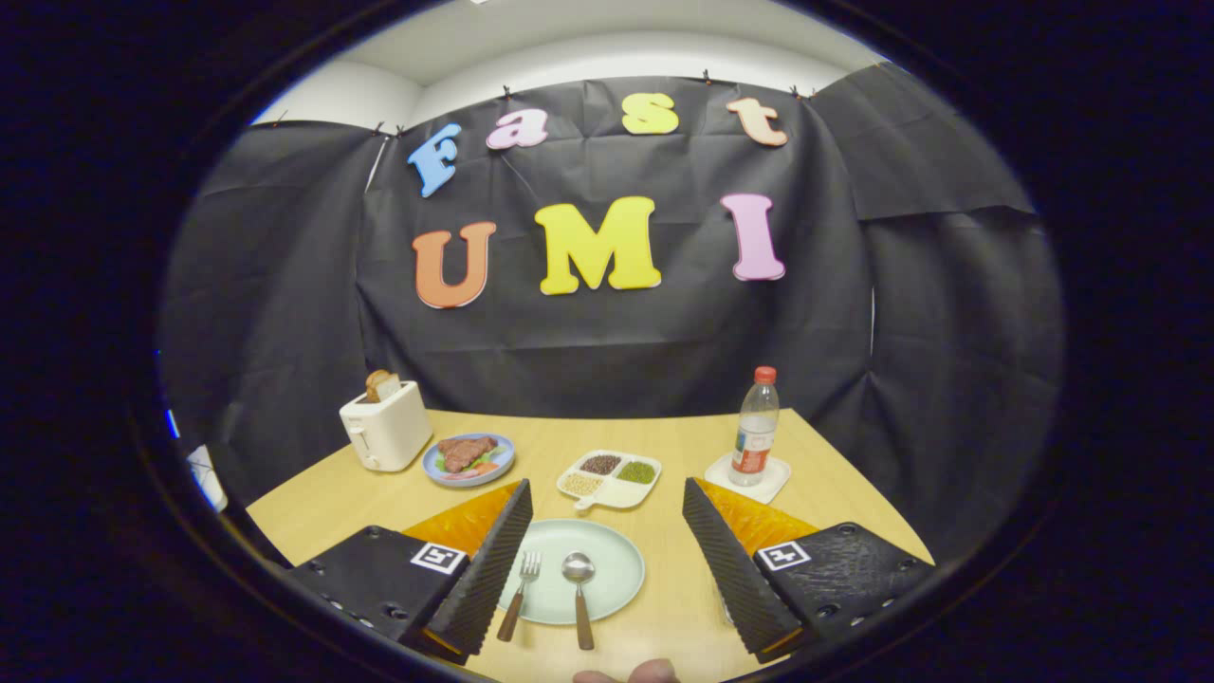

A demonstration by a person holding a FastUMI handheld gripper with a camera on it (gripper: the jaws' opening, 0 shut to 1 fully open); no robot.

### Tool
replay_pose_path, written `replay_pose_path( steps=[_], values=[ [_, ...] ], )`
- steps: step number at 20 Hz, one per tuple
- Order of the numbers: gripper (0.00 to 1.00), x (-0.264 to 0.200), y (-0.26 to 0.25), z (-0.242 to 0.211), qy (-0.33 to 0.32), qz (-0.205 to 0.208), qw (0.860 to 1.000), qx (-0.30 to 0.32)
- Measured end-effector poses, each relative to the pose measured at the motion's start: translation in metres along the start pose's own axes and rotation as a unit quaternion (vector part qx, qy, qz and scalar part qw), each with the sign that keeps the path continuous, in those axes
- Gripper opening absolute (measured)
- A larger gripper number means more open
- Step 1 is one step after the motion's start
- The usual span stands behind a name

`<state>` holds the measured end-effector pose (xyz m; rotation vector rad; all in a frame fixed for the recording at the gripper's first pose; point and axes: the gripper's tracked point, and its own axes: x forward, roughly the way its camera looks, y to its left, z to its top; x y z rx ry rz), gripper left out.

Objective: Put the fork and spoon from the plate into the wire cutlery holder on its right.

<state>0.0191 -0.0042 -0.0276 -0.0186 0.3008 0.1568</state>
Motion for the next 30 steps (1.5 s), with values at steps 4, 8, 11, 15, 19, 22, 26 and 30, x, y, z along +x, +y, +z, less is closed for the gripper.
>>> replay_pose_path(
  steps=[4, 8, 11, 15, 19, 22, 26, 30],
  values=[
    [0.96, 0.009, -0.001, -0.04, 0.126, 0.019, 0.992, -0.021],
    [0.96, 0.006, 0.002, -0.075, 0.236, 0.042, 0.971, -0.015],
    [0.96, 0.003, 0.008, -0.11, 0.324, 0.045, 0.945, -0.003],
    [0.96, 0.004, 0.013, -0.14, 0.391, 0.041, 0.919, 0.029],
    [0.92, 0.011, 0.009, -0.166, 0.413, 0.033, 0.91, 0.01],
    [0.92, 0.022, 0.004, -0.179, 0.414, 0.024, 0.91, -0.009],
    [0.69, 0.027, 0.005, -0.196, 0.432, 0.022, 0.901, -0.019],
    [0.45, 0.033, 0.007, -0.198, 0.432, 0.02, 0.901, -0.034]
  ],
)
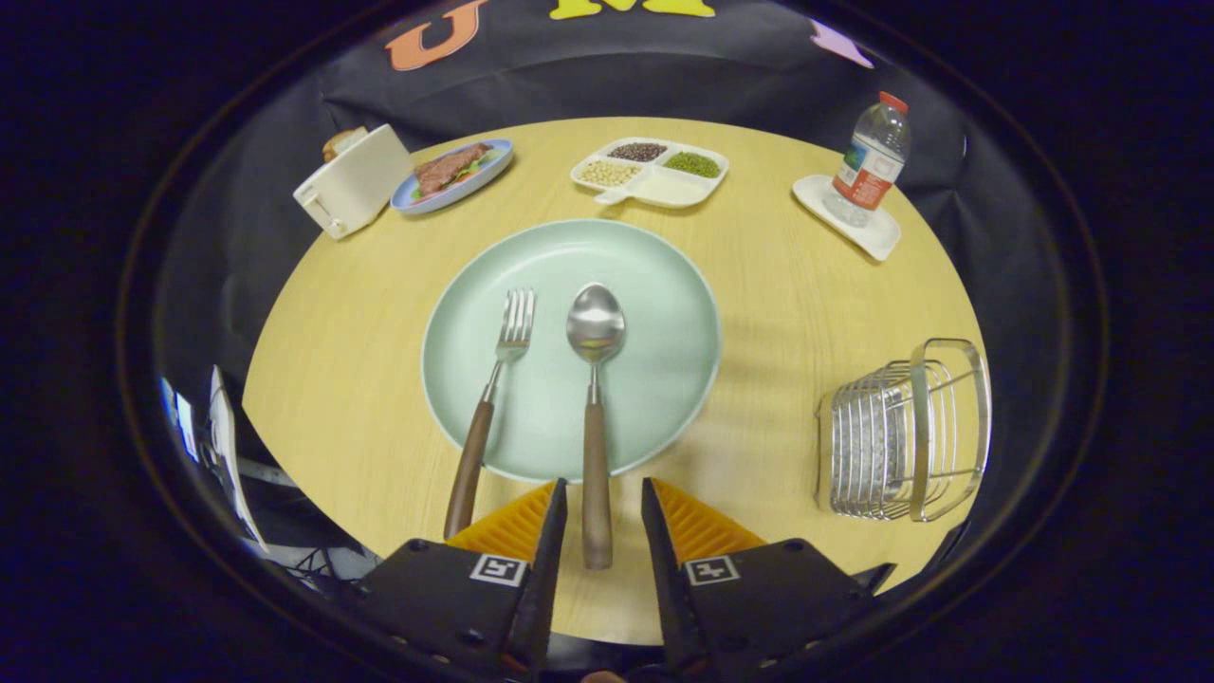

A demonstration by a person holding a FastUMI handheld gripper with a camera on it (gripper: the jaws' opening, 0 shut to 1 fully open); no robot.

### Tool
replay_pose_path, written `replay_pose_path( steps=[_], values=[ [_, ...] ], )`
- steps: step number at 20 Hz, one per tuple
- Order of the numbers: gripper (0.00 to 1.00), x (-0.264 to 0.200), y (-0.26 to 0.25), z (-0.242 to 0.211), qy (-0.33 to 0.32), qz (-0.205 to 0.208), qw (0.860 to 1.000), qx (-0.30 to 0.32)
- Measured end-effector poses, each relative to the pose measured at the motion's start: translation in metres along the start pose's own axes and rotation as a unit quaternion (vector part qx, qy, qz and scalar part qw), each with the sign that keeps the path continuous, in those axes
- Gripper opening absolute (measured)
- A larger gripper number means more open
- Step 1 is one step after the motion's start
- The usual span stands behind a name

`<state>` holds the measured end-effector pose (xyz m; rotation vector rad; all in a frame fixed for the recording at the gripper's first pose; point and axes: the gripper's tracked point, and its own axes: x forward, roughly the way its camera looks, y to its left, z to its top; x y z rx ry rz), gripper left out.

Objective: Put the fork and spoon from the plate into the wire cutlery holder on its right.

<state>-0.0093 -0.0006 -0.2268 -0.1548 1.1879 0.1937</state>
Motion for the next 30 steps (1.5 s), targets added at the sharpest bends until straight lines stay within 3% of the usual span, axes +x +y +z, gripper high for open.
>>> replay_pose_path(
  steps=[3, 5, 6, 8, 14, 20, 26, 30],
  values=[
    [0.13, 0.002, 0.003, -0.002, 0.002, 0.001, 1.0, -0.002],
    [0.11, -0.002, 0.001, 0.0, -0.006, 0.004, 1.0, -0.009],
    [0.04, -0.002, 0.001, -0.001, -0.009, 0.007, 1.0, -0.005],
    [0.0, -0.005, 0.002, -0.002, -0.011, 0.026, 1.0, 0.009],
    [0.0, -0.033, -0.002, 0.002, -0.029, 0.047, 0.998, 0.02],
    [0.0, -0.091, -0.013, 0.005, -0.054, 0.073, 0.995, 0.028],
    [0.0, -0.166, -0.075, 0.011, -0.1, 0.042, 0.993, 0.045],
    [0.0, -0.191, -0.119, 0.001, -0.104, 0.015, 0.993, 0.059]
  ],
)
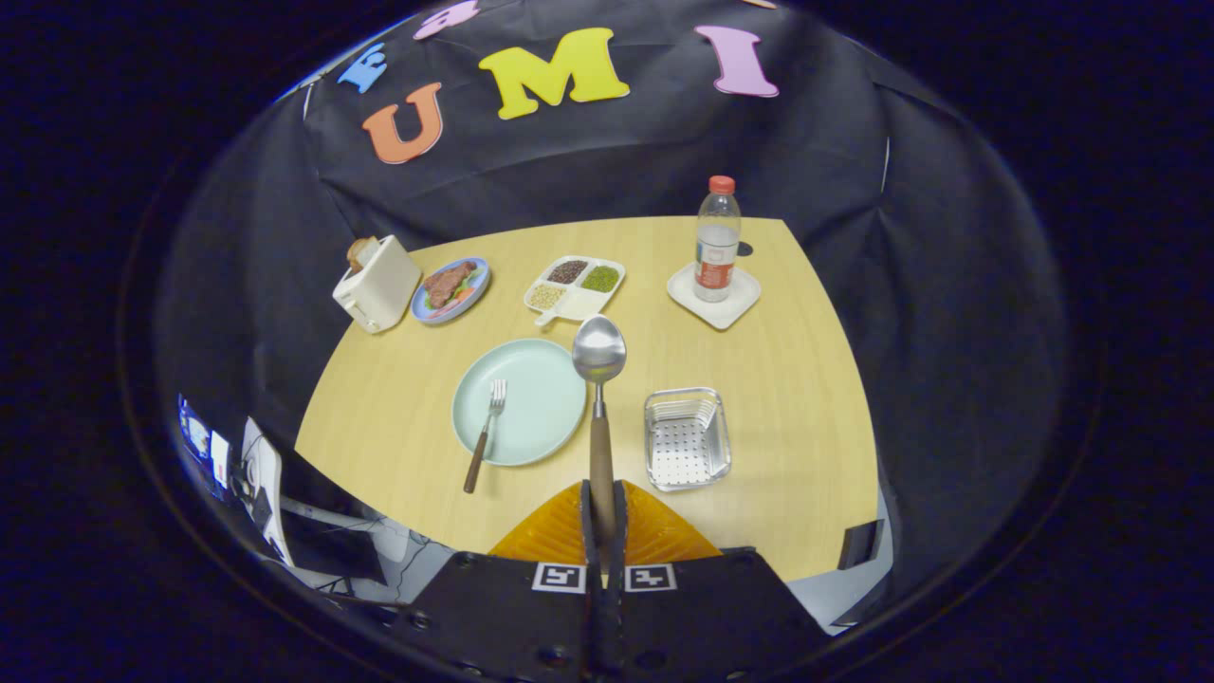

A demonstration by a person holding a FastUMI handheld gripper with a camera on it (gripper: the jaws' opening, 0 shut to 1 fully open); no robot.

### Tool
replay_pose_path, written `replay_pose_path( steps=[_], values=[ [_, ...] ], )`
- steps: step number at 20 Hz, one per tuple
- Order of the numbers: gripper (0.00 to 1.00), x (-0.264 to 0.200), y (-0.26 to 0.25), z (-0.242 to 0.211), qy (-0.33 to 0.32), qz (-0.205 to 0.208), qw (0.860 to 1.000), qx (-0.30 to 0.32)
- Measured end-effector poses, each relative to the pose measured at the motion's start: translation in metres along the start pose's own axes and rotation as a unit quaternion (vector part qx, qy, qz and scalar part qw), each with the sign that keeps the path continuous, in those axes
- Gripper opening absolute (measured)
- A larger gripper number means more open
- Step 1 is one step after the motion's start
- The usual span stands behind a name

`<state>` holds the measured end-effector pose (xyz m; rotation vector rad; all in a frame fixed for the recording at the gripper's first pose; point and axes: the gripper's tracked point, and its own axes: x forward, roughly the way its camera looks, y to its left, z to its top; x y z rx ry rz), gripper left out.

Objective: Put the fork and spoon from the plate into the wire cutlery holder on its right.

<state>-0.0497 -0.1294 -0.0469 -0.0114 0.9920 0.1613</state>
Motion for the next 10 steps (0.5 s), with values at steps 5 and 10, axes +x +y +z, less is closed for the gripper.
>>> replay_pose_path(
  steps=[5, 10],
  values=[
    [0.0, 0.007, -0.039, -0.026, 0.04, -0.025, 0.999, 0.025],
    [0.0, 0.028, -0.047, -0.042, 0.088, -0.03, 0.994, 0.052]
  ],
)
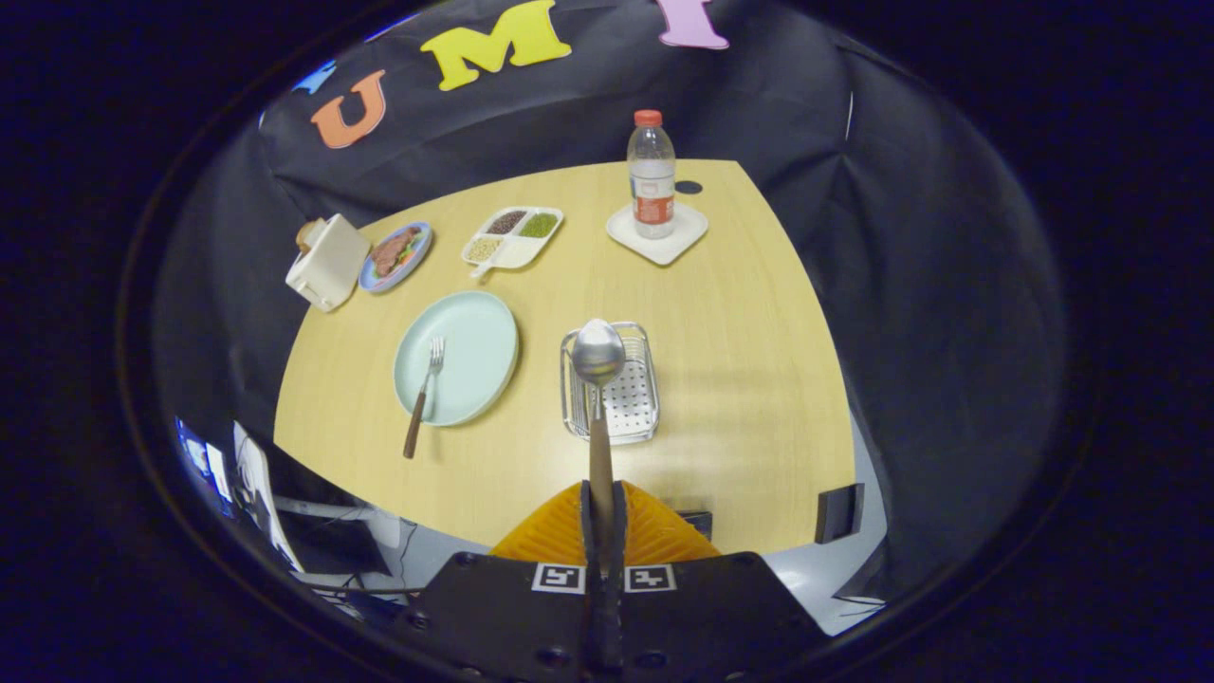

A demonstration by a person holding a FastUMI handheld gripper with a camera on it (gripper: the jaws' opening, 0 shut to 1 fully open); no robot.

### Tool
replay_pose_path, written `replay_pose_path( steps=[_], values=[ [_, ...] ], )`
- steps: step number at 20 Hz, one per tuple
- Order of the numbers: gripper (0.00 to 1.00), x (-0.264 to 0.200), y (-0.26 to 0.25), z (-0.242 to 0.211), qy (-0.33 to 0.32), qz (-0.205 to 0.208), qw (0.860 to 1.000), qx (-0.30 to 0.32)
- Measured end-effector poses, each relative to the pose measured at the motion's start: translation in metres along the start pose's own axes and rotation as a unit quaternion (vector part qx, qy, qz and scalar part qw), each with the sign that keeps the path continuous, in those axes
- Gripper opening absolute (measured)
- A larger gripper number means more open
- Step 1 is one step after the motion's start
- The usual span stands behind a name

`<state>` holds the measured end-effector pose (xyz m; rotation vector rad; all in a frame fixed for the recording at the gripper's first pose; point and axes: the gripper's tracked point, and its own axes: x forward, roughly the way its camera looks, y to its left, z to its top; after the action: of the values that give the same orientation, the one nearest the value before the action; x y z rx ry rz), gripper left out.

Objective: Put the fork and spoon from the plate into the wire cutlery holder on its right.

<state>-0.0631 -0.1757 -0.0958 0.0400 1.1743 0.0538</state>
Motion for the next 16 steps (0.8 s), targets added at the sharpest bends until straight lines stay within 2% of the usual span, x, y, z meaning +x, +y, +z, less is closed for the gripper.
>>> replay_pose_path(
  steps=[6, 10, 12, 16],
  values=[
    [0.0, 0.008, -0.001, -0.006, 0.023, -0.015, 0.999, 0.017],
    [0.16, 0.006, 0.001, 0.005, 0.005, -0.009, 0.999, 0.032],
    [0.33, 0.003, 0.007, 0.008, 0.0, -0.001, 0.999, 0.039],
    [0.9, -0.003, 0.011, 0.022, -0.039, -0.013, 0.999, 0.032]
  ],
)
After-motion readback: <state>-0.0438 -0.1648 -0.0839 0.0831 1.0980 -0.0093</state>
